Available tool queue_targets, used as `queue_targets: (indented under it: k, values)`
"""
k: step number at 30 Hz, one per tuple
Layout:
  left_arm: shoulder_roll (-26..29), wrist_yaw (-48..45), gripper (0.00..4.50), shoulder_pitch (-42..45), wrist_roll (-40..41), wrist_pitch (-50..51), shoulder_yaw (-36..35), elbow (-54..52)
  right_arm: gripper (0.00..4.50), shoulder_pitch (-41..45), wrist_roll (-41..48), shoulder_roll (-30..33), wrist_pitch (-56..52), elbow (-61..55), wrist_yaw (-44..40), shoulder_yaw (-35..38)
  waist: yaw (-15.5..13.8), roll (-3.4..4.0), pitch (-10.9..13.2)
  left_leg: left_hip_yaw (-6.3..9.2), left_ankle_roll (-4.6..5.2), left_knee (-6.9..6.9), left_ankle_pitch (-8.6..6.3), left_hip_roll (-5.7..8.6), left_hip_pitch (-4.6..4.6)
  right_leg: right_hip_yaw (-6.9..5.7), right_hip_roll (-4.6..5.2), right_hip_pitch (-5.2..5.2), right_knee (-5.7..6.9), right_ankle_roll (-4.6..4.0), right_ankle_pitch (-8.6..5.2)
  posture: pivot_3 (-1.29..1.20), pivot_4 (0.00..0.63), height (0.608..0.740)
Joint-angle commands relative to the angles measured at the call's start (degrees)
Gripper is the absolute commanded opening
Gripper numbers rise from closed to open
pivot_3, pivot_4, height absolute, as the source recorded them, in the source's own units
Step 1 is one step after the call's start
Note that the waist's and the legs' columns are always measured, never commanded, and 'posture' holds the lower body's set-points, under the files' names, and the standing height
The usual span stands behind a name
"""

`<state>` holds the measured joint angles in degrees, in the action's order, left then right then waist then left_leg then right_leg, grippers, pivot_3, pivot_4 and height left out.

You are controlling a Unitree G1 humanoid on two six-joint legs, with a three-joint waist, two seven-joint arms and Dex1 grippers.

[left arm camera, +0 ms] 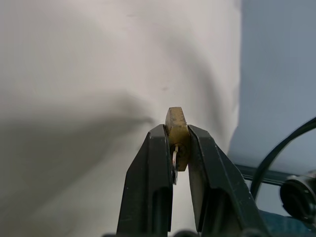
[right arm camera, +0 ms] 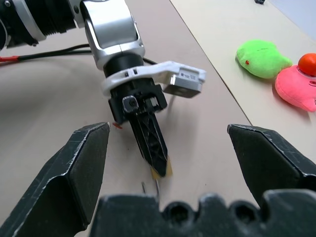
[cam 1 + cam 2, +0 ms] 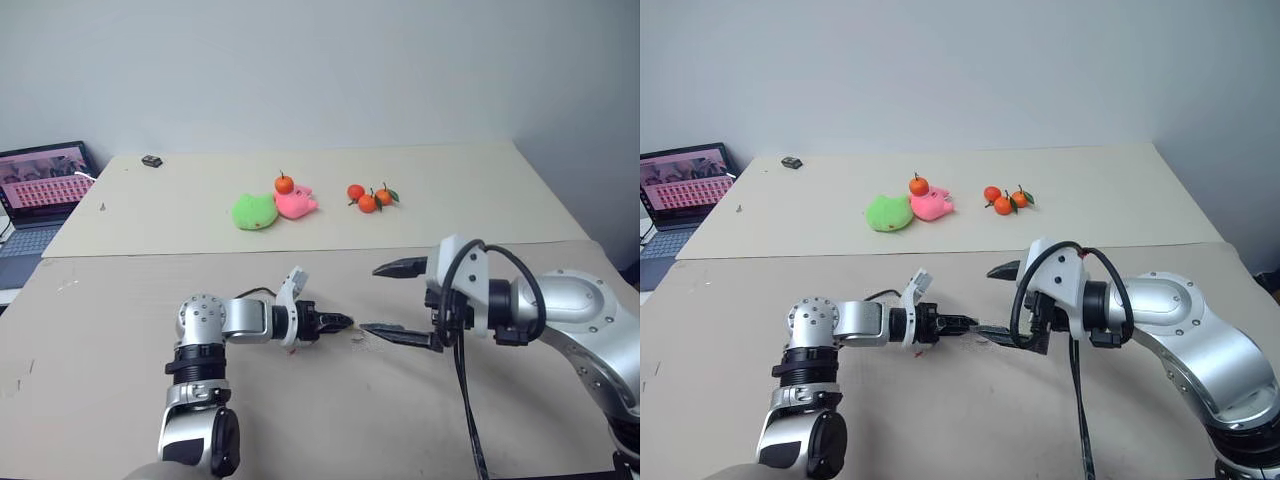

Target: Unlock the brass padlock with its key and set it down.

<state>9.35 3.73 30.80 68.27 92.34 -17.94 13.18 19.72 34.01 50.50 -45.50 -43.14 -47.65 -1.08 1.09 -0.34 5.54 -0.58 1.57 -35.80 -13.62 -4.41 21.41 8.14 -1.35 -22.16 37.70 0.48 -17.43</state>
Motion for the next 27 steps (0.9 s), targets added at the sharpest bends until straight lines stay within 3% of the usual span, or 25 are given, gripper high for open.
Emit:
queue_targets:
  k: [1,7,15,20,27]
  values:
    - [6.0,2.0,0.03,0.1,6.2,0.2,-0.6,0.5,4.50,1.1,-0.6,0.1,2.1,-0.3,0.0,0.7,0.0,0.00,0.0,0.03,-0.02,0.01,0.01,0.00,-0.03,-0.02,0.00,0.00,0.01,0.00,0.00,0.00,0.150,0.660]
    - [14.4,2.4,0.03,0.4,9.3,0.2,-0.5,3.6,4.50,3.0,-1.9,-0.8,4.1,2.0,-1.0,-1.3,-0.3,-0.02,0.0,0.26,-0.23,0.01,0.12,0.07,-0.19,-0.27,0.11,-0.03,-0.03,0.00,0.00,0.00,0.150,0.660]
    - [3.6,5.4,0.03,5.8,11.3,-2.3,-4.9,4.9,4.50,5.8,-3.9,-2.2,5.9,4.3,-1.7,-4.2,-1.6,0.04,0.0,0.64,-0.52,0.04,0.29,0.52,0.15,-1.02,0.76,-0.03,-0.14,0.01,0.01,0.00,0.150,0.660]
    - [-3.8,4.8,0.03,7.1,4.8,-5.8,-0.8,7.2,4.50,5.5,-3.7,-1.6,4.6,2.6,-1.1,-3.4,-1.7,0.05,0.0,0.71,-0.94,0.04,0.54,0.59,0.41,-1.04,0.81,0.00,-0.26,-0.01,0.07,0.00,0.150,0.660]
    - [-4.8,-0.4,0.03,4.8,-1.6,-2.6,5.2,5.2,4.50,3.4,-2.4,-0.3,1.7,-0.4,1.1,-0.4,-1.1,0.06,0.0,0.77,-1.04,0.16,0.62,0.58,0.60,-1.07,0.78,0.01,-0.28,0.01,0.06,0.00,0.150,0.660]
